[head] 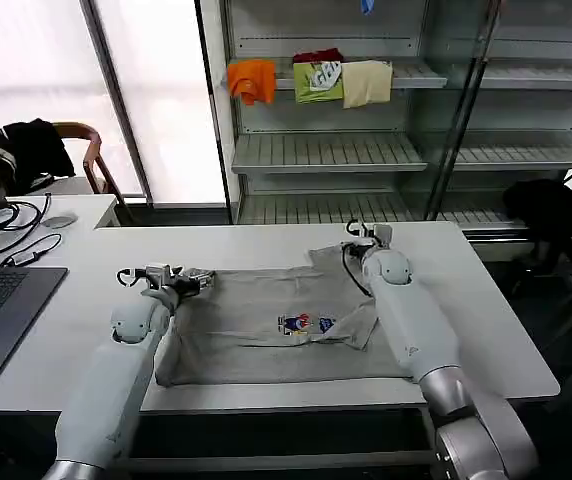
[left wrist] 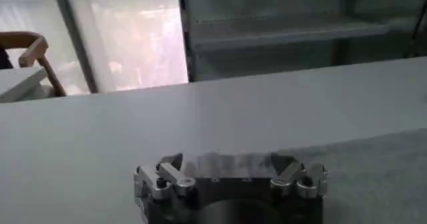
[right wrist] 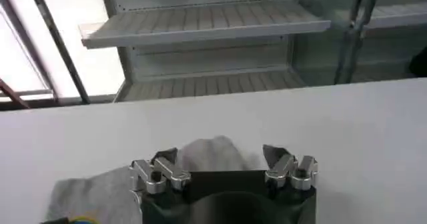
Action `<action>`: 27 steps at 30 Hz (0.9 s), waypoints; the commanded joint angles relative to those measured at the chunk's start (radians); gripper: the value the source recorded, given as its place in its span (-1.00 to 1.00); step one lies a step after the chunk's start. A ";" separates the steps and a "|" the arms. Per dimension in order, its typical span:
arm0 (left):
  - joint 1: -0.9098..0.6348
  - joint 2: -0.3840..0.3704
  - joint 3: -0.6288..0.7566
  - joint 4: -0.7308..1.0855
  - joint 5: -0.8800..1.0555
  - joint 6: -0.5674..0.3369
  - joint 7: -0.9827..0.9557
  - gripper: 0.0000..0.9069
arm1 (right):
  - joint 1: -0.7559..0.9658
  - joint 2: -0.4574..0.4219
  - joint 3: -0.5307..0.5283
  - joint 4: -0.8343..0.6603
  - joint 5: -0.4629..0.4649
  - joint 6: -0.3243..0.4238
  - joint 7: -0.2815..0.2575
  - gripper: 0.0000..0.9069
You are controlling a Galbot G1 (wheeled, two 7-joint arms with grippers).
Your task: Fold and organize the clothes.
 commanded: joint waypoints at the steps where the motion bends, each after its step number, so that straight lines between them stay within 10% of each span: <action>1: -0.002 -0.005 -0.001 0.015 0.006 -0.001 0.001 1.00 | -0.002 0.005 0.001 -0.010 -0.003 0.002 0.000 1.00; 8: 0.004 -0.005 -0.002 0.020 0.012 -0.001 0.002 0.84 | -0.010 -0.003 -0.003 -0.007 -0.003 -0.003 0.000 0.82; 9: 0.006 -0.006 -0.001 0.019 0.012 -0.001 0.002 -0.27 | -0.012 -0.003 -0.004 -0.007 -0.003 -0.003 0.000 0.36; 11: 0.012 -0.009 0.002 0.014 0.017 0.001 0.003 -0.93 | -0.018 -0.003 -0.004 -0.001 -0.006 -0.005 0.000 -0.56; 12: 0.016 -0.010 0.004 0.009 0.017 0.004 0.004 -0.96 | -0.022 -0.004 -0.005 0.005 -0.006 -0.007 0.000 -1.00; 27: 0.020 -0.001 0.013 -0.003 0.014 0.016 0.007 -0.96 | -0.053 -0.016 -0.006 0.043 0.002 -0.022 0.010 -1.00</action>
